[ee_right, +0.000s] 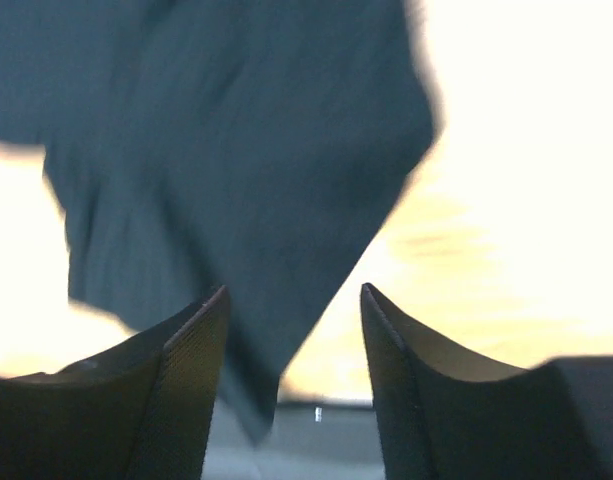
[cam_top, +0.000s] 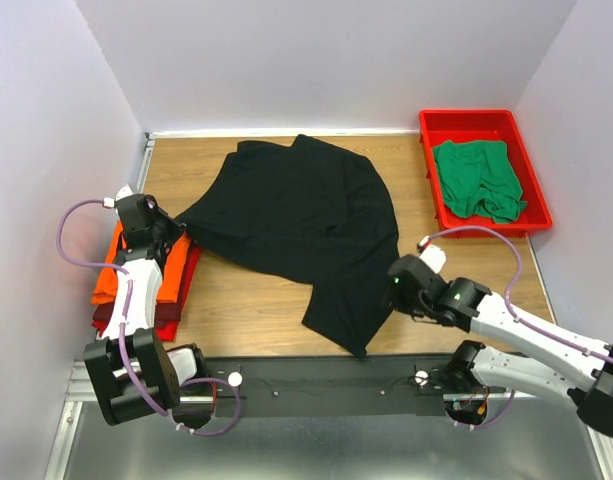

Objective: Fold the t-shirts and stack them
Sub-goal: Flatten the tshirt out

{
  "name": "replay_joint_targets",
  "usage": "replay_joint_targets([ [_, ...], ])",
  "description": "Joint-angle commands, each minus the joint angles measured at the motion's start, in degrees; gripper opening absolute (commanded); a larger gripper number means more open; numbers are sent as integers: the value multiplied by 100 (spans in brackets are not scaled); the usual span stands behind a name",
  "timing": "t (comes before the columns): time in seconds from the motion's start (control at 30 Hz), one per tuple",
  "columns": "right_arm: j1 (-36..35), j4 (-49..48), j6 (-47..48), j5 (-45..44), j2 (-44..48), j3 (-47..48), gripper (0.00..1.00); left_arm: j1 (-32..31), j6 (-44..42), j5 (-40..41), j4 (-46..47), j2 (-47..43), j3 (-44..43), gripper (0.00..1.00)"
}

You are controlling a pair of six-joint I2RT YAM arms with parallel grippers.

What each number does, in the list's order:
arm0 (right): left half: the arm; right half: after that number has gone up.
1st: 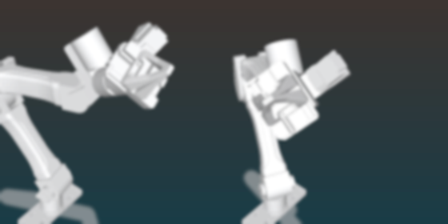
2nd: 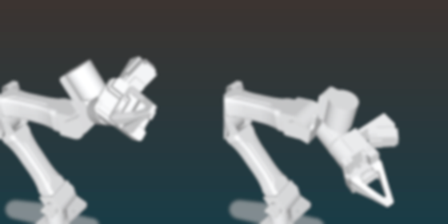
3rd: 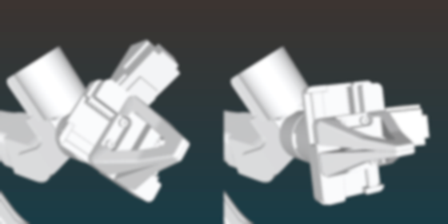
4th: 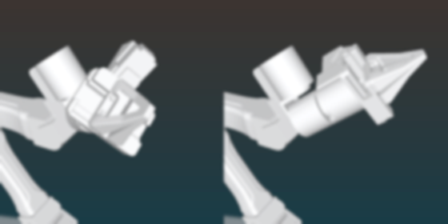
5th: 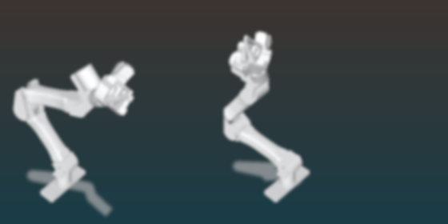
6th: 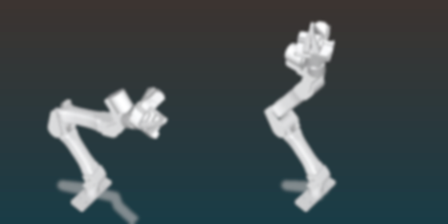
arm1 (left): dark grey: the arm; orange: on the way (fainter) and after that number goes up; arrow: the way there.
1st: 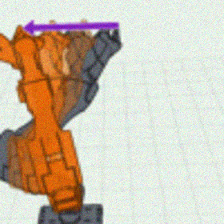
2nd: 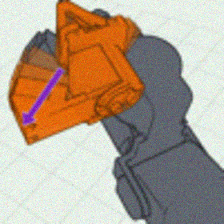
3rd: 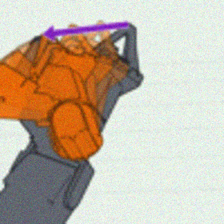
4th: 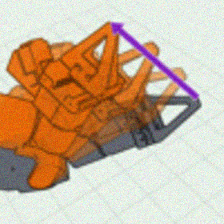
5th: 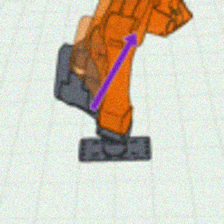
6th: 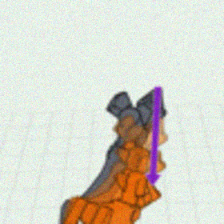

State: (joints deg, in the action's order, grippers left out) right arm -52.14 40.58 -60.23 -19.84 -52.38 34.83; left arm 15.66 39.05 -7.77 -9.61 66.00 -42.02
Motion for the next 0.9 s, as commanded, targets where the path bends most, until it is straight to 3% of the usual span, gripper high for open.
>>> replay_joint_targets([
  [0.0,914,4,1,-707,-150,24,59,34,-11,-58,11,-96,-78,0],
  [0.2,2346,-901,837,293,-325,-134,53,34,6,-172,73,-69,-78,0],
  [0.37,3033,-1482,1004,1164,-703,-318,47,34,50,-269,108,-87,-87,0],
  [0.87,3192,-2397,521,1940,-906,-1180,42,34,68,-251,117,-78,-105,0],
])
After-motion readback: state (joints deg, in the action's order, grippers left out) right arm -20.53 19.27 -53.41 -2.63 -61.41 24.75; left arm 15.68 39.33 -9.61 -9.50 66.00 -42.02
